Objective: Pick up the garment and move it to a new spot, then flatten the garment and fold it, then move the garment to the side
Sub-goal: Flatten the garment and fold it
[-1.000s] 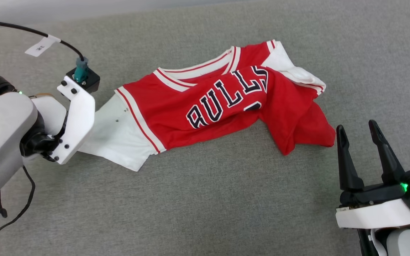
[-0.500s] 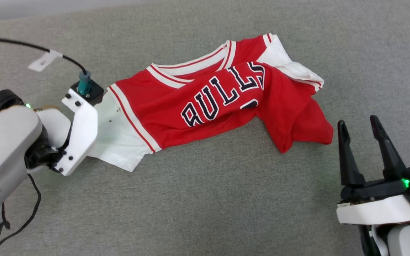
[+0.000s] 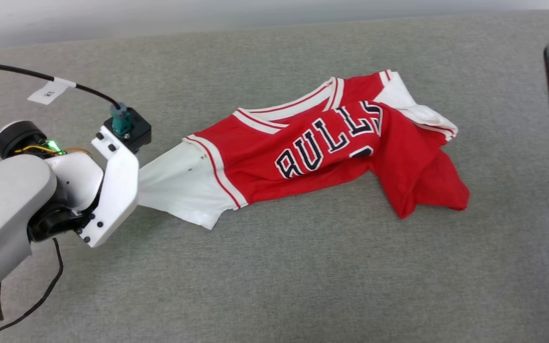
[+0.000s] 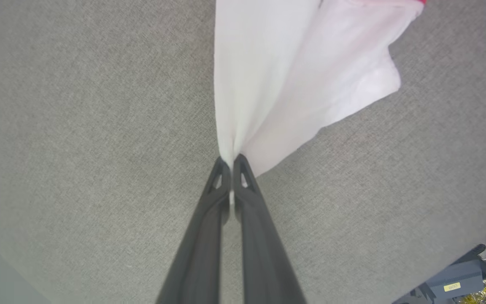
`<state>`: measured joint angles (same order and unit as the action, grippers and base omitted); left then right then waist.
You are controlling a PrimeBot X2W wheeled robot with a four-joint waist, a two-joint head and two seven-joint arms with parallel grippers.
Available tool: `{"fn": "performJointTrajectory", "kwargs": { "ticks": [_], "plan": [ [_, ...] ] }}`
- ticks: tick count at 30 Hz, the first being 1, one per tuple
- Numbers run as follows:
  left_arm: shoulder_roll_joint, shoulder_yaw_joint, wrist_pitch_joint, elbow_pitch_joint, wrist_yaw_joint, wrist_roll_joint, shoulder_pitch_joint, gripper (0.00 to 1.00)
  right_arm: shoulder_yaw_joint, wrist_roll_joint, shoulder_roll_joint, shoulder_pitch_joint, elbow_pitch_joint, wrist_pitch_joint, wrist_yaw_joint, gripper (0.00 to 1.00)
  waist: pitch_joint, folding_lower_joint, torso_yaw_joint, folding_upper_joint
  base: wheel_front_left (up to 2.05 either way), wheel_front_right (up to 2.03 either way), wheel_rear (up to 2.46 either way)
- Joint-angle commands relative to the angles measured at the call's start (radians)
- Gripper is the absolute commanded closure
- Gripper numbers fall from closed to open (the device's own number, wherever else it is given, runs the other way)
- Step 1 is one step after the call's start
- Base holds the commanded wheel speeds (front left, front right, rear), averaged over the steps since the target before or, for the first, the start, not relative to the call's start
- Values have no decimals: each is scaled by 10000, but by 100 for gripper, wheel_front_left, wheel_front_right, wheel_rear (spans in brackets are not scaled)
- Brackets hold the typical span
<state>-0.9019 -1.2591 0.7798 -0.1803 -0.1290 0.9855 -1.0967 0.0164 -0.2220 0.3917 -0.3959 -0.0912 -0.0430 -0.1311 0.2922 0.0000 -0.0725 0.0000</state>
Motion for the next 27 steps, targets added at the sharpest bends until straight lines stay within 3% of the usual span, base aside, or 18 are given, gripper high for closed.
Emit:
{"fn": "performJointTrajectory", "kwargs": {
  "ticks": [1,7,12,18,27],
  "plan": [
    [27,16,-52,98,11,-34,-138,100,-340,-418,559,-661,129,725,8,0,57,0,173,0,0,0,0],
    [259,69,-218,437,31,-273,-405,100,-2773,-2540,2737,-2960,999,4574,8,0,492,0,600,0,0,0,0],
    [583,136,-346,632,29,-515,-754,100,-4875,-4118,4014,-4879,1582,7657,9,0,1055,0,1049,0,0,0,0],
    [981,250,-635,763,22,-786,-1241,100,-6165,-5260,4506,-6690,2473,10454,8,0,1772,0,1623,0,0,0,0],
    [1414,328,-1050,1033,13,-1130,-1887,100,-6877,-5358,4541,-7690,3566,11759,8,0,2749,0,2262,0,0,0,0]
  ]
}}
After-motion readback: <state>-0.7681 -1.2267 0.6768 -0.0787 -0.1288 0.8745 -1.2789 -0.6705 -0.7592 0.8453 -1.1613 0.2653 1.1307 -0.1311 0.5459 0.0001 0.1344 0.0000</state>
